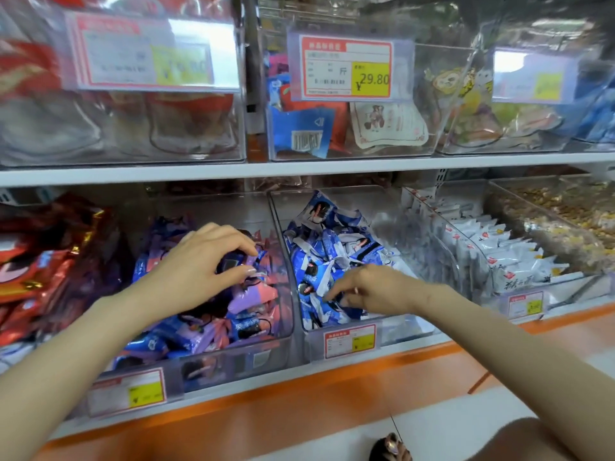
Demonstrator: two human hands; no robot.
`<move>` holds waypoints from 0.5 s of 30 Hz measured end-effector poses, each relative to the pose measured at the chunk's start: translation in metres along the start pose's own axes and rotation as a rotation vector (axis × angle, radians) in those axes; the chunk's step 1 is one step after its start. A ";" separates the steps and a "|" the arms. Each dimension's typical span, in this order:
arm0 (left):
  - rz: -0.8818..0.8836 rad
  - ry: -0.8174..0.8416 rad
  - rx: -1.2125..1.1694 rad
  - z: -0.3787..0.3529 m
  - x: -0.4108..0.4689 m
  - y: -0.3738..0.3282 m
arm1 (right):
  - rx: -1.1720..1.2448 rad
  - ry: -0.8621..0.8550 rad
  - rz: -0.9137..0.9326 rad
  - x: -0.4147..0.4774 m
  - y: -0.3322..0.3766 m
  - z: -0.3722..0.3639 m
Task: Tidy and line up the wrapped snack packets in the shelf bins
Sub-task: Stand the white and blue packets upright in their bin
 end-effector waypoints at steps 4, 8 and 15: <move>-0.002 -0.003 0.009 0.002 -0.004 0.000 | -0.066 0.151 -0.005 0.009 0.010 -0.020; 0.009 -0.014 0.012 0.006 -0.005 0.003 | -0.089 0.084 -0.103 0.006 -0.011 -0.002; -0.029 0.114 0.088 -0.012 -0.022 0.008 | 0.130 -0.240 -0.078 0.005 0.012 0.029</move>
Point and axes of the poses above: each hand's wrist, its own x-axis towards the middle knuckle, its own z-axis out of the back of the hand, y = z × x, the point moved 10 cm from there along x, towards the middle knuckle, and after that the axes turned 5 degrees about -y, right-handed, at the moved point
